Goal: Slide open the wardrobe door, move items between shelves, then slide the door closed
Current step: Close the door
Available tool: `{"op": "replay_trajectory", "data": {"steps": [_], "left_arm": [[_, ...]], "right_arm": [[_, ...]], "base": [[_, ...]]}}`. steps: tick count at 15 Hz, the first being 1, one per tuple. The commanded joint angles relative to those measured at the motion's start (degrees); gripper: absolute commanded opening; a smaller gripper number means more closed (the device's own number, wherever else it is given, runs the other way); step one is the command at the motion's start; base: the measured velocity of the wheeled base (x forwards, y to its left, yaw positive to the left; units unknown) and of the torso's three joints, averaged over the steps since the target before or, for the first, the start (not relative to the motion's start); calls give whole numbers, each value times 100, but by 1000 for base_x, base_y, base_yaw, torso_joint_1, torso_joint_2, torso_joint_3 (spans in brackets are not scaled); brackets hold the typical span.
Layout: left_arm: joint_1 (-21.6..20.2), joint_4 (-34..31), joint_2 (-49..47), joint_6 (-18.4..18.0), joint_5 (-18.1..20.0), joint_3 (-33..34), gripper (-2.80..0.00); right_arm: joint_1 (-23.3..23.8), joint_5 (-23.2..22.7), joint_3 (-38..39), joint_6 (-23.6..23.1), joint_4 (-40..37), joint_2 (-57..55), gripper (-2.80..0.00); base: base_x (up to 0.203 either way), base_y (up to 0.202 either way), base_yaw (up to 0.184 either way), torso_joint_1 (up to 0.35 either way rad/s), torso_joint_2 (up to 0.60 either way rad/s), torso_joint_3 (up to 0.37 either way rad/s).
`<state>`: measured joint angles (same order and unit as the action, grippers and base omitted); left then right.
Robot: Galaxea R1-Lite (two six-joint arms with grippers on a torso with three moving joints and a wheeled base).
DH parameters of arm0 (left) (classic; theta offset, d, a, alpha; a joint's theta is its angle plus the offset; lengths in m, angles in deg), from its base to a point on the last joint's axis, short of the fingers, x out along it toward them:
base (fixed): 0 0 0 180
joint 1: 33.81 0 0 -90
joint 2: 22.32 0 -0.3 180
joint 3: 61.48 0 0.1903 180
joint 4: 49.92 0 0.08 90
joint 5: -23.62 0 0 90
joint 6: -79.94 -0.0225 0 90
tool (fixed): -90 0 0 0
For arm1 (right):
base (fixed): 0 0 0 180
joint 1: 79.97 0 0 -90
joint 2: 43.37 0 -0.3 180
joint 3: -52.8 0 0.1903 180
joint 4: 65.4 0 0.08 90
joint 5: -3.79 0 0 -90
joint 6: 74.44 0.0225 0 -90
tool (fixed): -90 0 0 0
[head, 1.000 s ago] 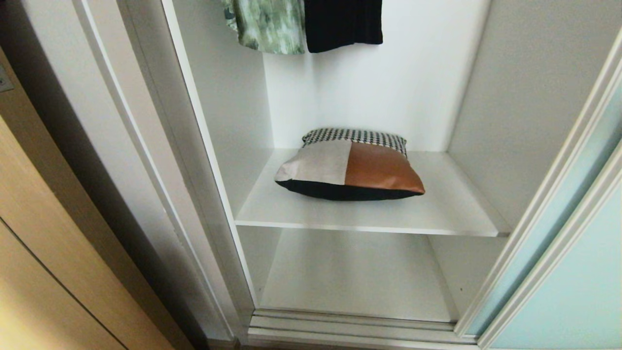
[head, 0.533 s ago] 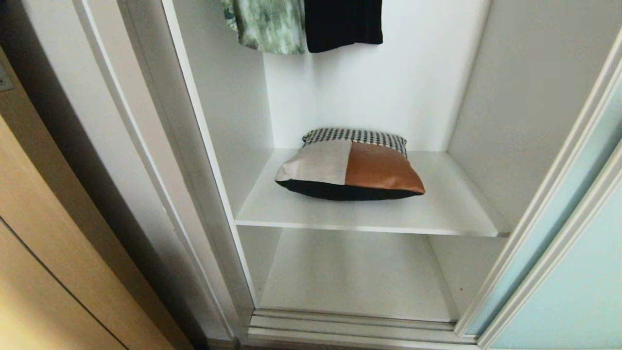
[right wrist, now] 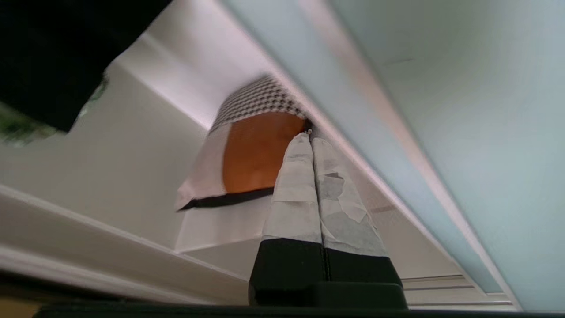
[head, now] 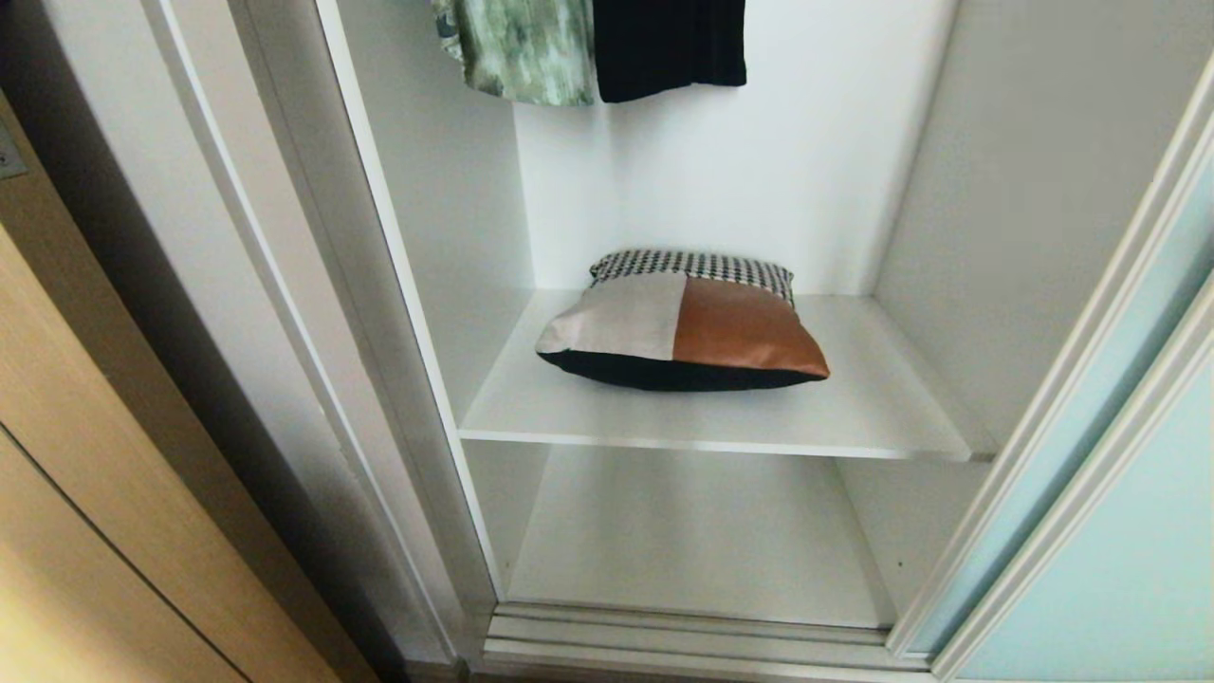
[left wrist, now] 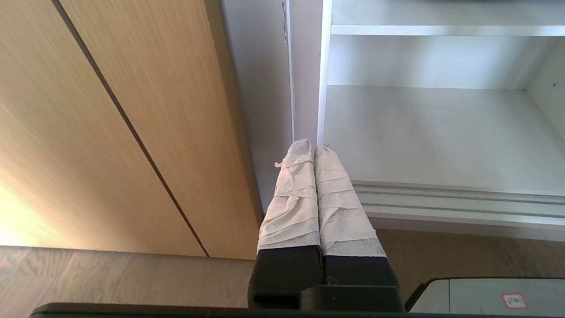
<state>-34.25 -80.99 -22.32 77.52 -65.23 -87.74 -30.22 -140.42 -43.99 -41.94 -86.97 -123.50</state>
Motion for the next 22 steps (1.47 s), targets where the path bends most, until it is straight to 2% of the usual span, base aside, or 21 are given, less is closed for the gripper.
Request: {"op": "replay_trajectory", "data": {"steps": [1, 8, 14, 20, 22], "left_arm": [[0, -3, -9, -4, 4, -1, -280], [0, -3, -9, -4, 0, -1, -280], [0, -3, -9, -4, 0, -1, -280], [0, -3, -9, -4, 0, -1, -280], [-3, -3, -9, -4, 0, -1, -280]], "right_arm": [[-146, 165, -148, 26, -14, -311, -280], [-27, 183, -560, 25, 5, -716, -280], [-120, 192, -771, 20, 23, -1102, -280], [-493, 605, -937, 28, -4, -1347, -280], [-574, 610, -922, 28, -30, -1306, -280]], "base": [[0, 0, 0, 0, 0, 0], [0, 0, 0, 0, 0, 0], [0, 0, 0, 0, 0, 0], [0, 0, 0, 0, 0, 0], [0, 0, 0, 0, 0, 0]]}}
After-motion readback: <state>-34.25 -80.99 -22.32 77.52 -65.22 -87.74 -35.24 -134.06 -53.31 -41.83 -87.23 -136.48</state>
